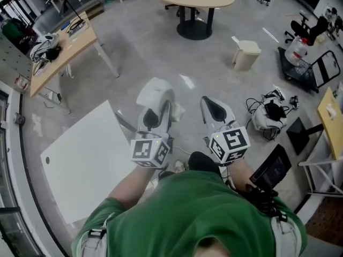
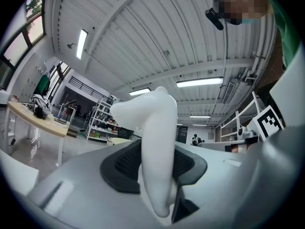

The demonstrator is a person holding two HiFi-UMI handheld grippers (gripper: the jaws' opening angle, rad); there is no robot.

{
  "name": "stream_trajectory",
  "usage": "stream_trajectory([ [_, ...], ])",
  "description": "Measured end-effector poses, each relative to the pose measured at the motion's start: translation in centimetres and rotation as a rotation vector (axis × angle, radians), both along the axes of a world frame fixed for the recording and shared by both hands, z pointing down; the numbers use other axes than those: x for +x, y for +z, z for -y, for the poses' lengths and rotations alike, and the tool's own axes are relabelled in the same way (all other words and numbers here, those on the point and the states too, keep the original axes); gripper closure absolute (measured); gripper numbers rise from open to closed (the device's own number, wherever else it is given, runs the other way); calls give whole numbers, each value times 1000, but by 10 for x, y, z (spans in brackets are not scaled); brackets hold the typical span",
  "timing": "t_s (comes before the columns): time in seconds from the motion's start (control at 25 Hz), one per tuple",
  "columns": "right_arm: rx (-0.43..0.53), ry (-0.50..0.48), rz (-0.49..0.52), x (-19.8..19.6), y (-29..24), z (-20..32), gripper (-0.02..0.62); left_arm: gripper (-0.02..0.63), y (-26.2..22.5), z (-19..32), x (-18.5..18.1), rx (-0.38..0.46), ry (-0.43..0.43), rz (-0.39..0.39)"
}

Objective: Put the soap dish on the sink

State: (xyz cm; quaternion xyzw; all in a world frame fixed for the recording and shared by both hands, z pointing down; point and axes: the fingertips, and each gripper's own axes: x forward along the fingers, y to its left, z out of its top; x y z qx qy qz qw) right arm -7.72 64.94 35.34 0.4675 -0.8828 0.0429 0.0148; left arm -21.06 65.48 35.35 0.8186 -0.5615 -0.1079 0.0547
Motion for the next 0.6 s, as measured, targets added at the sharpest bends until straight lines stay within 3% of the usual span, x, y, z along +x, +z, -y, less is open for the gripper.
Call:
stream_trajectory([
  [0.6, -6, 5, 10, 16, 7, 85, 594, 456, 14, 87, 20, -37, 11, 8],
])
